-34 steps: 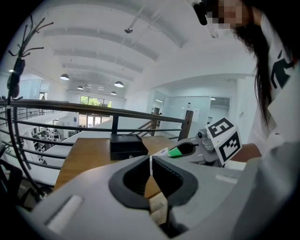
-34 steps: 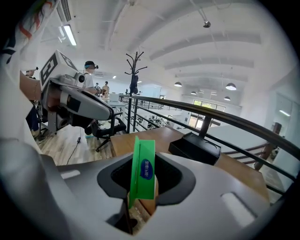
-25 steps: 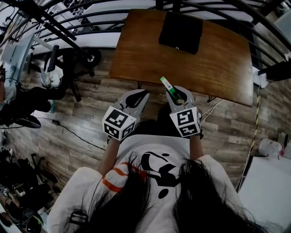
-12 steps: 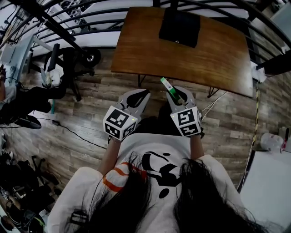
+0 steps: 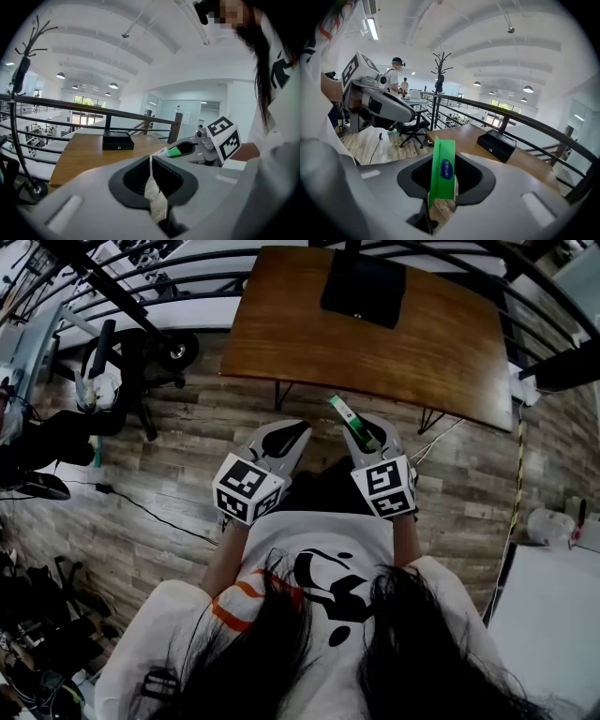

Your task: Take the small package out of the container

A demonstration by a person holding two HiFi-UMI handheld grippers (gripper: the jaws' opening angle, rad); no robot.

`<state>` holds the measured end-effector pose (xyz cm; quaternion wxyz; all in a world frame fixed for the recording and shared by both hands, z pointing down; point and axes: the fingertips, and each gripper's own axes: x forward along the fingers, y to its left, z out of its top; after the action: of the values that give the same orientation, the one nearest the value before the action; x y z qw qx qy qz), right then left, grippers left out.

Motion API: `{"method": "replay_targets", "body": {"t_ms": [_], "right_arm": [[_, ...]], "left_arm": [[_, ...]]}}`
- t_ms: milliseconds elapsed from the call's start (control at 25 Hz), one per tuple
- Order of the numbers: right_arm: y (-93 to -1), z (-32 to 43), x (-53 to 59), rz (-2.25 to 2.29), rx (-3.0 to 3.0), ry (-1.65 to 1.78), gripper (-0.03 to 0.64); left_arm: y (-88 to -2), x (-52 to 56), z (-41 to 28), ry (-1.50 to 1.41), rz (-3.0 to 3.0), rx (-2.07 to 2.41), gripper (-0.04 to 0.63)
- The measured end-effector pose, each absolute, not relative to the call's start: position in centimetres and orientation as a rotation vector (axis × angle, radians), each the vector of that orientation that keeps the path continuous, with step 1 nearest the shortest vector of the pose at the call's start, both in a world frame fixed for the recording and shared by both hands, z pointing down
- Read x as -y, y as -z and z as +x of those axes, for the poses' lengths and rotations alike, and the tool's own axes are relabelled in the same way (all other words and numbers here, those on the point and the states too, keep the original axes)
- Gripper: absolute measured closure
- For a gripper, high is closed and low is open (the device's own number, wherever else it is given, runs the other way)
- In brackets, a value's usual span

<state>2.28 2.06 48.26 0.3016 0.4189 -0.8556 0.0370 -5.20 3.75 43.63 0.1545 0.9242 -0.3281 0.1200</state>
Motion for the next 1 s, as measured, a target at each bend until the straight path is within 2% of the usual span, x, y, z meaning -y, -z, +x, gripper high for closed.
{"method": "replay_targets", "body": {"t_ms": [480, 1000], "right_arm": [[-48.7, 7.3, -2.9, 1.001, 2.297, -0.089, 0.499], [-47.9, 14.4, -8.5, 0.939, 2.338, -0.043, 0.499]], "left_arm": [[-43.5, -4.9, -1.1, -0.326, 2.572, 1.073, 0.595], [-43.3, -9.9, 8.2, -0.309, 2.582, 1.085, 0.595]]}}
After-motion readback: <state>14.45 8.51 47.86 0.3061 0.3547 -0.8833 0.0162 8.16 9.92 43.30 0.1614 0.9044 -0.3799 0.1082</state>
